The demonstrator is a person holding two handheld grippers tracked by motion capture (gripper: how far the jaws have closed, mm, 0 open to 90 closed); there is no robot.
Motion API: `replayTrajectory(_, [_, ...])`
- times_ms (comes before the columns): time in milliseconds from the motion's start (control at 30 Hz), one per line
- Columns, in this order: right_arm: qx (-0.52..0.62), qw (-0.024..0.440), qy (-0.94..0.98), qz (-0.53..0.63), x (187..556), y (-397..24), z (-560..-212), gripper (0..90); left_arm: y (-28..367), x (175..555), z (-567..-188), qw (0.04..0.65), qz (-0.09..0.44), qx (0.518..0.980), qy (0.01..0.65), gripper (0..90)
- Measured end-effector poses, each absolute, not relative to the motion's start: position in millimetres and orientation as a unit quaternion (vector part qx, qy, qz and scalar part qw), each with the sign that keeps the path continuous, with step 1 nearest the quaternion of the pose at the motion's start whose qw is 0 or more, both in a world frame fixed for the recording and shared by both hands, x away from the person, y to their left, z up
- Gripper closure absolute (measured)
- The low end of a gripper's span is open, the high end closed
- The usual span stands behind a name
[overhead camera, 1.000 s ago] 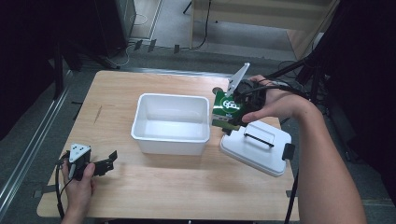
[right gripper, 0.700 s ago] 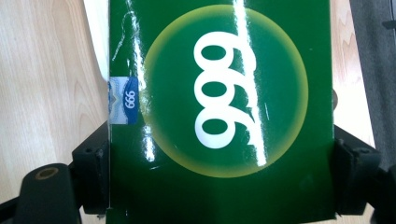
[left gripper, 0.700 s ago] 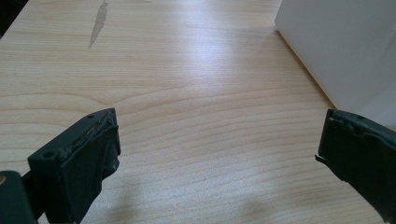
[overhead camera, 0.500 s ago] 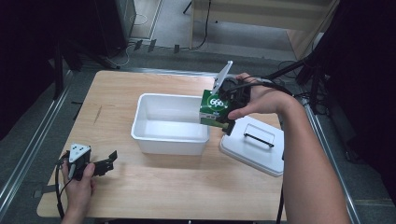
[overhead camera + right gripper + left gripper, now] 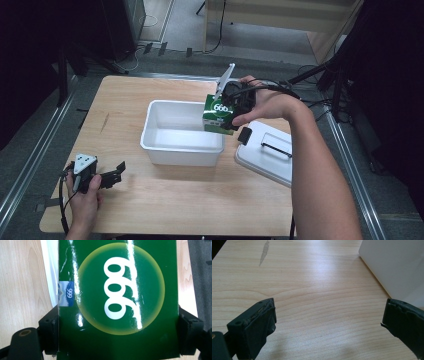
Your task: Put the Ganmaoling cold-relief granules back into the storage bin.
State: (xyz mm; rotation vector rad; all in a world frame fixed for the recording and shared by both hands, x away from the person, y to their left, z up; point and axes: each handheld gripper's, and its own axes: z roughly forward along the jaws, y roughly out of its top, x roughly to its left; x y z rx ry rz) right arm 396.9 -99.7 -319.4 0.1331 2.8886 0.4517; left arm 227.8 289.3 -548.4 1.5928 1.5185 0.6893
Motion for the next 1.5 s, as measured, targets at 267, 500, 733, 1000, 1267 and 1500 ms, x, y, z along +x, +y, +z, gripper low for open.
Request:
replayTrajectory(267, [0.037, 0.106, 0.982, 0.154, 399.9, -88.3, -324.1, 16.0, 289.4, 227.9, -548.4, 0.406, 0.273, 0.631, 0.602, 0.0])
replayTrajectory(500, [0.028, 0.103, 0.983, 0.148, 401.9, -77.1, -330.1, 16.0, 289.8, 228.2, -548.5, 0.408, 0.271, 0.631, 0.602, 0.0])
replayTrajectory(733, [0.027, 0.099, 0.985, 0.142, 404.2, -67.0, -336.9, 16.0, 290.1, 228.3, -548.3, 0.409, 0.271, 0.63, 0.602, 0.0])
replayTrajectory(1000, [0.018, 0.101, 0.985, 0.141, 408.8, -57.5, -346.1, 16.0, 290.1, 228.5, -548.3, 0.411, 0.271, 0.627, 0.604, 0.0])
replayTrajectory(1267, [0.014, 0.099, 0.985, 0.137, 410.5, -52.1, -358.2, 16.0, 290.1, 228.3, -548.3, 0.412, 0.27, 0.627, 0.604, 0.0])
replayTrajectory(1500, [0.014, 0.093, 0.987, 0.133, 412.7, -52.9, -371.5, 16.0, 290.5, 228.5, -548.3, 0.412, 0.27, 0.626, 0.604, 0.0])
